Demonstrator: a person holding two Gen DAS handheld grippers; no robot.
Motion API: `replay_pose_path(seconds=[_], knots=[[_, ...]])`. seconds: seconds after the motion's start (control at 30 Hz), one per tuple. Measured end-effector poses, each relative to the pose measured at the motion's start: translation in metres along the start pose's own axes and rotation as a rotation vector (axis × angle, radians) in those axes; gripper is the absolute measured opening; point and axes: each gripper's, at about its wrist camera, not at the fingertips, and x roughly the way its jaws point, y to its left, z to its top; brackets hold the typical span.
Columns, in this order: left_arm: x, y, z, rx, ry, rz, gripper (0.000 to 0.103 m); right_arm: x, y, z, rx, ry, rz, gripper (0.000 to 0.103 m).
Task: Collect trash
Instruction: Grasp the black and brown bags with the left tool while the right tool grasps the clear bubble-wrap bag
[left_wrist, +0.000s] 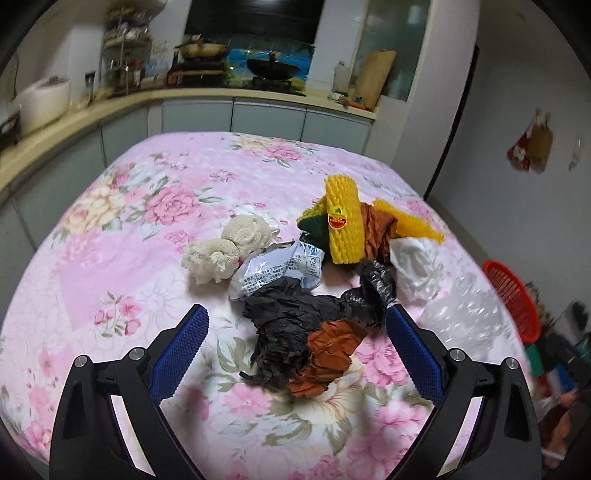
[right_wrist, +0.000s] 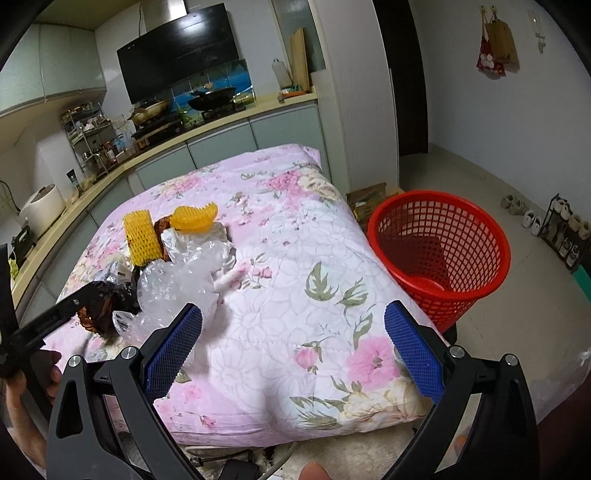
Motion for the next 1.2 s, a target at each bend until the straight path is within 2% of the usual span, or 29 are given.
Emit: replay_pose_path(seconds=[0.07, 0.13, 0.27, 0.37, 0.6, 0.87, 1.2], knots=[[0.004, 0.001, -0.002, 0.005, 0.004, 0.006, 0.069, 0.002, 0.000, -0.002, 0.002, 0.008, 0.004, 0.096], [0.008, 0.005, -0.003, 0.003, 0.006, 0.004, 0.057, 0.003, 0.000, -0.003, -0.001, 0.011, 0.004, 0.096], [0.009, 0.010, -0.004, 0.003, 0.009, -0.006, 0.050, 0.006, -0.001, -0.005, 0.002, 0.021, 0.008, 0.096], [-0.001, 0.009, 0.001, 0.011, -0.011, -0.023, 0.048, 0.007, -0.001, -0.005, -0.001, 0.022, 0.011, 0.096], [-0.042, 0.008, 0.020, 0.030, -0.119, -0.071, 0.048, 0.011, 0.012, -0.003, -0.026, 0.019, 0.045, 0.096], [-0.047, 0.034, 0.023, -0.065, -0.150, -0.162, 0.048, 0.031, 0.060, -0.004, -0.161, 0.047, 0.141, 0.096], [-0.046, 0.041, 0.023, -0.081, -0.159, -0.136, 0.048, 0.074, 0.091, -0.001, -0.193, 0.112, 0.183, 0.096]])
